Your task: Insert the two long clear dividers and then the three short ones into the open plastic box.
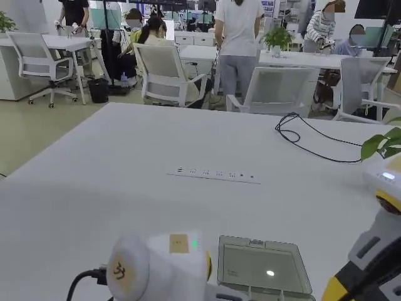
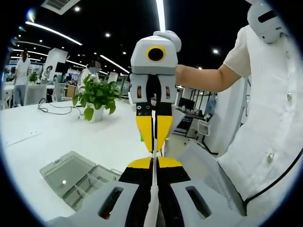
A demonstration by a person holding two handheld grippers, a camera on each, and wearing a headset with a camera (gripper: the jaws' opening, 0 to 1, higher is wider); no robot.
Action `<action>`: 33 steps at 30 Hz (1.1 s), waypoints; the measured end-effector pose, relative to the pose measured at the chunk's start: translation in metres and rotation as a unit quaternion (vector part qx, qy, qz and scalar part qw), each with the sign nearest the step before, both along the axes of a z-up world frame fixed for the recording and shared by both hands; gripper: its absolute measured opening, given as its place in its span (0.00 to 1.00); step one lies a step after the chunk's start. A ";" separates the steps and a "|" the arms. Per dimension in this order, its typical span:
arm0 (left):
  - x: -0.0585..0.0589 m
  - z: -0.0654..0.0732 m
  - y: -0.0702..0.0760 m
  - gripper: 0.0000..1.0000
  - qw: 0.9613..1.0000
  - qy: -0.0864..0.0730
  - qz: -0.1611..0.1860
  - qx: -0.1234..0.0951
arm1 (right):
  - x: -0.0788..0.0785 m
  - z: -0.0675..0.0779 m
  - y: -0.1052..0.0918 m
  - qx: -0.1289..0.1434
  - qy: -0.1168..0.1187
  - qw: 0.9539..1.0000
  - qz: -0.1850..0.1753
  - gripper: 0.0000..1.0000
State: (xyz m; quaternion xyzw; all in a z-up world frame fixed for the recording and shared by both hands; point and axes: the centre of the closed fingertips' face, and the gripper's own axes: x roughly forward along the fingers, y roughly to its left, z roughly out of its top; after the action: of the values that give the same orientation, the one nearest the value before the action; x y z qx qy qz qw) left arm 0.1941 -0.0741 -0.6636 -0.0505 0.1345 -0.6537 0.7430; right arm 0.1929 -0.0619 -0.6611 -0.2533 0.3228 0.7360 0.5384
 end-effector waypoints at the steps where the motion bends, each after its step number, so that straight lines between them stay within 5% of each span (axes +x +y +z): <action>1: 0.000 0.000 0.000 0.00 1.000 0.001 0.001 0.000 | 0.000 0.000 0.000 0.000 -0.001 1.000 0.000 0.03; 16: 0.006 -0.014 0.013 0.17 0.999 0.003 0.029 0.028 | 0.004 -0.001 -0.002 -0.001 -0.014 1.000 -0.022 0.03; 33: 0.021 -0.036 0.054 0.44 0.994 -0.007 0.087 0.068 | 0.034 -0.016 -0.020 -0.031 -0.051 0.996 -0.070 0.03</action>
State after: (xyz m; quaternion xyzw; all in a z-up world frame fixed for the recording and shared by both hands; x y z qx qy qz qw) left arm 0.2148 -0.0205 -0.7000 -0.0064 0.1682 -0.5761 0.7999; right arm 0.2270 -0.0824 -0.6768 -0.2838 0.3347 0.6721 0.5964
